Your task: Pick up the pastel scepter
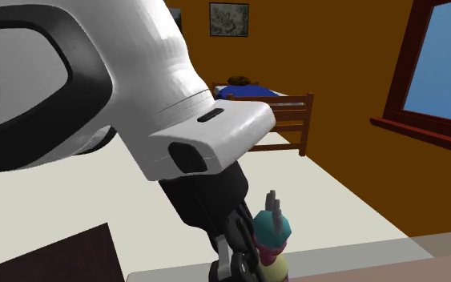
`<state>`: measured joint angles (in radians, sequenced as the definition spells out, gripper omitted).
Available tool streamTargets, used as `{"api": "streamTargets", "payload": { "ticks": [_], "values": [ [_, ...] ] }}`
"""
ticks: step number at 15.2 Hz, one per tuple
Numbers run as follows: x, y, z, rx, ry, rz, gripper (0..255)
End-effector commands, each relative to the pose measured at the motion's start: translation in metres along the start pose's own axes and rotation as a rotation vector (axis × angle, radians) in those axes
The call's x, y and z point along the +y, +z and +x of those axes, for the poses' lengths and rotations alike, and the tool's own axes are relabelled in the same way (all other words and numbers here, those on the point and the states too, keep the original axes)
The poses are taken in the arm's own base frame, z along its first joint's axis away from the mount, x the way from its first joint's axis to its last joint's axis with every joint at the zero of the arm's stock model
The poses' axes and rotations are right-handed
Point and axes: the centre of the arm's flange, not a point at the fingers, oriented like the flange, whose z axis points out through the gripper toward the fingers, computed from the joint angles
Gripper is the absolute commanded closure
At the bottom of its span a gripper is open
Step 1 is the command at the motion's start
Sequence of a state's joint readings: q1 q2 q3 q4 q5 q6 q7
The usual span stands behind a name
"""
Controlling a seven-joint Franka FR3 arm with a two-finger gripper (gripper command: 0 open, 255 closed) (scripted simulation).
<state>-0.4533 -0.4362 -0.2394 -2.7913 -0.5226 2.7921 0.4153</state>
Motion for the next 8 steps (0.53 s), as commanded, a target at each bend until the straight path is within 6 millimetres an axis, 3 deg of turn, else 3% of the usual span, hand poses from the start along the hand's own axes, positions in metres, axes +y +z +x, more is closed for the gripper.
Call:
{"api": "streamTargets", "payload": {
  "ticks": [1, 6, 8],
  "values": [
    [0.001, -0.011, 0.004, 0.0, 0.0, 0.0, 255],
    [0.003, -0.034, 0.016, 0.0, 0.0, 0.0, 255],
    [0.003, -0.035, 0.016, 0.0, 0.0, 0.0, 255]
  ]
}}
